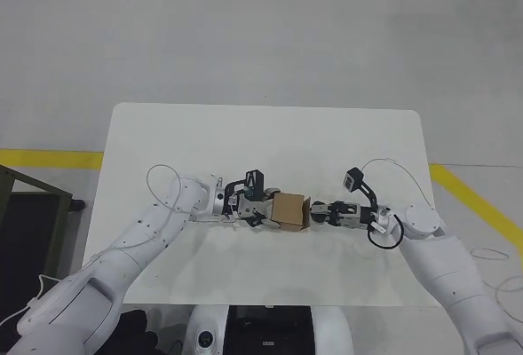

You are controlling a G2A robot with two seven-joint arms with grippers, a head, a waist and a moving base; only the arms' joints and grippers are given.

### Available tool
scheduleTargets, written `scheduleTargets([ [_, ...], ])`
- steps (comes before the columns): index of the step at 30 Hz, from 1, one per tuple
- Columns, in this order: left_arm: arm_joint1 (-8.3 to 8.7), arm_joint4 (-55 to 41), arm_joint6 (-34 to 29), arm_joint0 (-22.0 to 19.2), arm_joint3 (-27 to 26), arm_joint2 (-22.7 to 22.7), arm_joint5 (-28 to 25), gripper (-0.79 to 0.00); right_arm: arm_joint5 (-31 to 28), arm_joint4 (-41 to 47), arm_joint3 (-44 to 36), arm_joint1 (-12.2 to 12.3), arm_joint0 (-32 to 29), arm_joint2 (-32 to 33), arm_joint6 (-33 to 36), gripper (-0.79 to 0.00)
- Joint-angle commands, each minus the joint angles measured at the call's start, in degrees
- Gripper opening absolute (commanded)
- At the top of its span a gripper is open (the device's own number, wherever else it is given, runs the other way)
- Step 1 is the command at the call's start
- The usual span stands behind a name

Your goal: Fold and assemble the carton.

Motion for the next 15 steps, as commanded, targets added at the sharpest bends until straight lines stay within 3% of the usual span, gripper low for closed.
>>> scheduleTargets([
  [1, -0.01, -0.05, -0.02, -0.02, 0.04, 0.01, -0.01, -0.265, 0.22, -0.32, 0.18, -0.03, 0.05, -0.04, -0.16, -0.785],
  [12, -0.03, -0.05, 0.35, -0.06, 0.2, 0.0, 0.04, -0.268, 1.05, -2.56, -0.42, 0.01, -0.08, 0.12, -0.98, -0.785],
  [15, -0.04, -0.06, 0.48, -0.01, 0.26, -0.02, 0.13, -0.271, 1.11, -2.67, -0.6, 0.04, -0.25, 0.28, -0.99, -0.733],
])
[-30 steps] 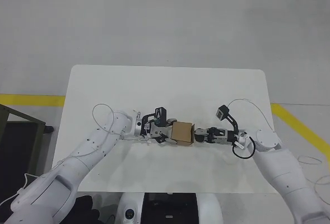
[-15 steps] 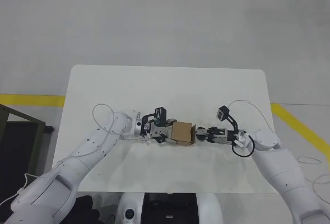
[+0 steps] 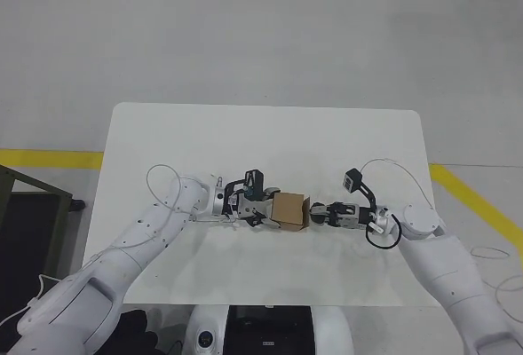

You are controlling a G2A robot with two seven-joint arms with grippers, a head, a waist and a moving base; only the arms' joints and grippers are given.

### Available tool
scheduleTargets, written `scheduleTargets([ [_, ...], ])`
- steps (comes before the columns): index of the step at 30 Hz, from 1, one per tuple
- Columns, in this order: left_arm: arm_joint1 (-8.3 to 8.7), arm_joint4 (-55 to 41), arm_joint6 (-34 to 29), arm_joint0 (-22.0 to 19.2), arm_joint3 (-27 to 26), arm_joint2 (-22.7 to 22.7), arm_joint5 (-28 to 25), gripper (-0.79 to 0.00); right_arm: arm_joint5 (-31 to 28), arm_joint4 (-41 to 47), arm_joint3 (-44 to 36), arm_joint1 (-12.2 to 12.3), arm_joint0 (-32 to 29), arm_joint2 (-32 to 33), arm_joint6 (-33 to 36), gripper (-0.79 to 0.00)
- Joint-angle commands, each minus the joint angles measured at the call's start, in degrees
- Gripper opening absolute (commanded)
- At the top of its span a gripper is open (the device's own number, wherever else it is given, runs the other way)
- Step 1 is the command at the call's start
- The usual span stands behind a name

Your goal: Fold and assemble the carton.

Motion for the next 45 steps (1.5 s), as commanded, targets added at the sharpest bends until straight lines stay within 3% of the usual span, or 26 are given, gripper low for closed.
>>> scheduleTargets([
  [1, 0.0, -0.07, 0.06, 0.05, 0.07, -0.02, 0.01, -0.271, 0.08, -0.07, -0.06, 0.01, -0.07, 0.06, 0.1, -0.671],
  [3, 0.0, -0.04, 0.08, 0.07, 0.1, -0.03, 0.01, -0.271, 0.07, -0.12, -0.14, 0.0, -0.2, 0.09, 0.09, -0.613],
  [6, 0.0, 0.01, 0.13, 0.09, 0.11, -0.04, 0.02, -0.265, 0.18, -0.24, -0.19, -0.03, -0.34, 0.11, -0.12, -0.585],
  [45, 0.14, 0.21, 0.53, 0.39, 0.23, -0.35, -0.11, -0.246, 3.23, -6.52, -2.0, -0.25, 0.11, -0.58, -2.77, -0.579],
])
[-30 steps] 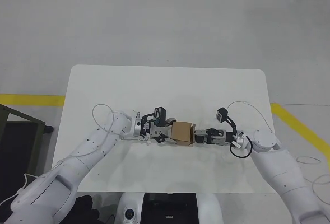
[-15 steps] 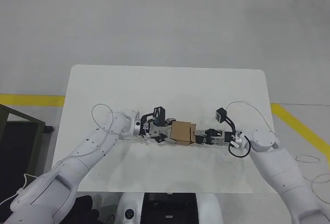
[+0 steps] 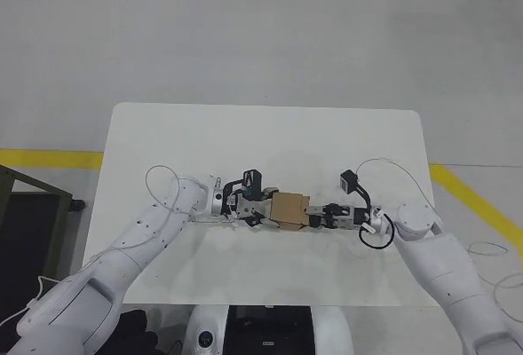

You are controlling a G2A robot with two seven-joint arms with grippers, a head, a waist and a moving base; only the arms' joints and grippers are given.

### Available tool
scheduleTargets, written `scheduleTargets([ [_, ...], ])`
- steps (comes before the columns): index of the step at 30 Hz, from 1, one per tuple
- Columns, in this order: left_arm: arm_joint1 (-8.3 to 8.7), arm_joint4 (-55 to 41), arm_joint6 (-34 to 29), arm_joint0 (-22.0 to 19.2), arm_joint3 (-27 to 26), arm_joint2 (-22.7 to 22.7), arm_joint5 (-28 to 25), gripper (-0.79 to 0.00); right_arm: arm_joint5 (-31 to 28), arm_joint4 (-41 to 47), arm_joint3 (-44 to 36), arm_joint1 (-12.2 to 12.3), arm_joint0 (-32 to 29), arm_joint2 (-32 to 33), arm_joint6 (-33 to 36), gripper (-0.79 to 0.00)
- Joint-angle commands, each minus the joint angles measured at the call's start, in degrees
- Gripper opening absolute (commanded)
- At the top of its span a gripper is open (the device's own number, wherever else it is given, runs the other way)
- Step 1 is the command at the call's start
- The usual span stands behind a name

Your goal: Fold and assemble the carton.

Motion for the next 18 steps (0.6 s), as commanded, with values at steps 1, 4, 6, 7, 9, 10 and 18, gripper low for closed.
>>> scheduleTargets([
  [1, 0.01, 0.03, -0.06, 0.03, -0.07, 0.02, -0.02, -0.249, 0.07, -0.16, -0.22, 0.0, -0.01, 0.01, -0.1, -0.579],
  [4, 0.02, 0.13, -0.16, 0.04, -0.26, 0.08, -0.02, -0.246, 0.23, -0.49, -0.69, -0.03, 0.03, -0.11, -0.16, -0.582],
  [6, 0.0, 0.09, -0.14, 0.05, -0.39, 0.12, -0.01, -0.246, 0.29, -0.69, -0.7, -0.04, 0.09, -0.13, -0.15, -0.582],
  [7, 0.0, 0.11, -0.16, 0.05, -0.43, 0.14, 0.0, -0.246, 0.25, -0.81, -0.71, -0.05, 0.14, -0.17, -0.1, -0.582],
  [9, -0.02, 0.09, -0.18, 0.06, -0.46, 0.16, 0.04, -0.246, 0.28, -1.0, -0.78, -0.09, 0.24, -0.27, -0.12, -0.585],
  [10, -0.02, 0.1, -0.22, 0.05, -0.46, 0.17, 0.0, -0.243, 0.33, -1.22, -0.87, -0.12, 0.32, -0.38, -0.13, -0.591],
  [18, -0.05, 0.02, -0.27, 0.05, -0.46, 0.17, 0.04, -0.249, 1.57, -3.64, -2.45, -0.28, 0.7, -1.27, -1.26, -0.588],
])
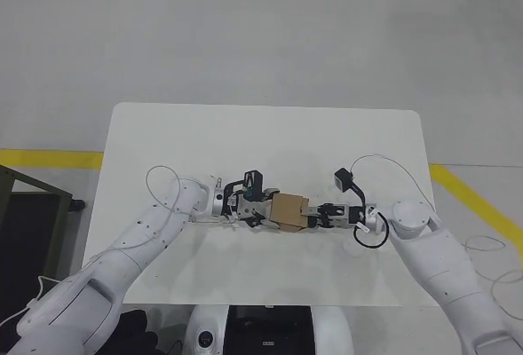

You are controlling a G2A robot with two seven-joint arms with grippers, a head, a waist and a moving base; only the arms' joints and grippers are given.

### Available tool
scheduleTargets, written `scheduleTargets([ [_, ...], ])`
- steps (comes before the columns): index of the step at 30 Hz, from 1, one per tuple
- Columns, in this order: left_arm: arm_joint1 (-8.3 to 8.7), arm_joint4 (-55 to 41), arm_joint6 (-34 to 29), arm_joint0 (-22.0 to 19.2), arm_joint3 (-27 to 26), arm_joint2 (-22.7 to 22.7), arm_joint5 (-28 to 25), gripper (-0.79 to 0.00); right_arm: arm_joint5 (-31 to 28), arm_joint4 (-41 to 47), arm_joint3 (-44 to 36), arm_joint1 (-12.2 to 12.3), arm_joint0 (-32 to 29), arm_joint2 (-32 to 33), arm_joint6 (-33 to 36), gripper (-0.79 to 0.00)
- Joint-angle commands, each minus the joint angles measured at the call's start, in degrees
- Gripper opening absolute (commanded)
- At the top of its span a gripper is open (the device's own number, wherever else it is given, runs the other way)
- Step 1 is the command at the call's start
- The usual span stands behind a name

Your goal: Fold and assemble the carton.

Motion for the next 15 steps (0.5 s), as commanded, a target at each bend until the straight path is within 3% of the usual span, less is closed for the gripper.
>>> scheduleTargets([
  [1, 0.0, 0.0, 0.0, 0.01, 0.0, -0.01, -0.01, -0.249, 0.17, -0.17, -0.21, 0.0, -0.01, 0.0, -0.16, -0.582],
  [15, -0.02, -0.06, 0.01, -0.05, 0.19, 0.1, -0.07, -0.249, 1.44, -1.8, -4.94, 1.25, -2.71, 3.19, -0.65, -0.545],
])
